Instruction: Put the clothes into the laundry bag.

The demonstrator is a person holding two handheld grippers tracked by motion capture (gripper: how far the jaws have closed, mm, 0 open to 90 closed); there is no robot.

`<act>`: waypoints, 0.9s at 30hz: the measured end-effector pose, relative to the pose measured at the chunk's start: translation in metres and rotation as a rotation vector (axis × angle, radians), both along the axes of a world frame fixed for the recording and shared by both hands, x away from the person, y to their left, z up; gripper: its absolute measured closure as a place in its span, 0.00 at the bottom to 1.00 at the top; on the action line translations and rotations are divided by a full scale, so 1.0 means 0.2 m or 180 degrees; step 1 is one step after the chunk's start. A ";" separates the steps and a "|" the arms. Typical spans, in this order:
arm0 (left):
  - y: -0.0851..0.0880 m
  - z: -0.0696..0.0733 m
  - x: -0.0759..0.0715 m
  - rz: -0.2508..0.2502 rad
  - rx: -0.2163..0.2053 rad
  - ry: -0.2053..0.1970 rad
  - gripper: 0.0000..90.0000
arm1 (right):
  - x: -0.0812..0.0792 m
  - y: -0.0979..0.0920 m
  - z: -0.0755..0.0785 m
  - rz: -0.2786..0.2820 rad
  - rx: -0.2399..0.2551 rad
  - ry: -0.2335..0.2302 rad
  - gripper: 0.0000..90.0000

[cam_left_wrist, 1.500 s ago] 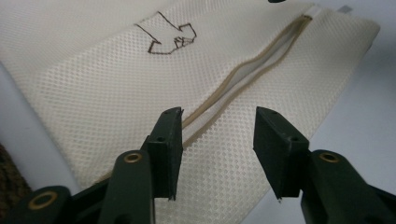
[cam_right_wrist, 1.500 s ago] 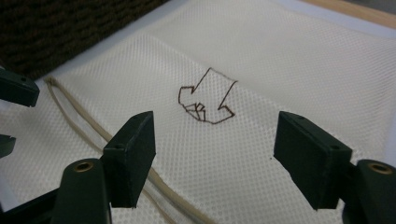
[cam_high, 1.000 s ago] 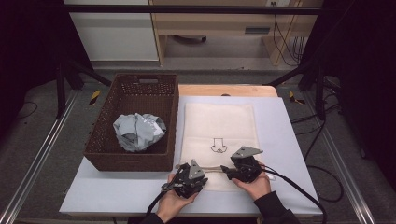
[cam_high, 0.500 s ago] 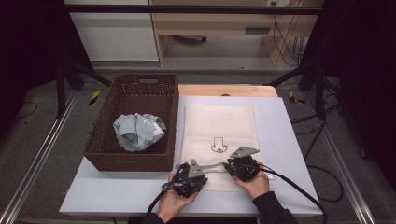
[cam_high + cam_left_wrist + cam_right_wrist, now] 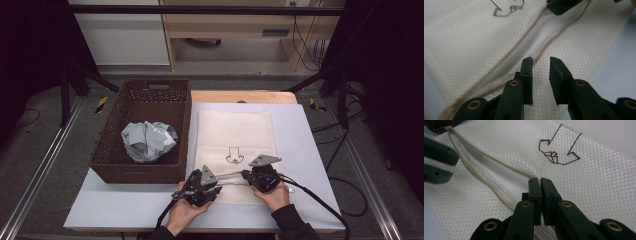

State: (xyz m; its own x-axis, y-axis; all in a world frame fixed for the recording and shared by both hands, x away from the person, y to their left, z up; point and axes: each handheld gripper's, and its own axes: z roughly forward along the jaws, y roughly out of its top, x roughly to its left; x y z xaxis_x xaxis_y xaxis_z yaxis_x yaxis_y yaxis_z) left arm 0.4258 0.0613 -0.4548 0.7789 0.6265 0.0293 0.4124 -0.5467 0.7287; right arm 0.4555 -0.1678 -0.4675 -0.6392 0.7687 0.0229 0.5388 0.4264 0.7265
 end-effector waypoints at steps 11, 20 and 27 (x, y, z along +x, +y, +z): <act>-0.19 0.02 0.15 0.0015 0.0258 -0.0158 0.52 | -0.01 -0.02 0.05 -0.0011 0.0117 -0.0067 0.97; -0.20 -0.01 0.20 0.0069 0.0335 -0.0103 0.95 | -0.01 -0.02 0.05 0.0042 0.0193 -0.0031 0.95; -0.16 0.04 0.20 0.0121 0.0126 -0.0029 0.96 | -0.02 -0.01 0.01 0.0059 -0.0024 -0.0161 0.60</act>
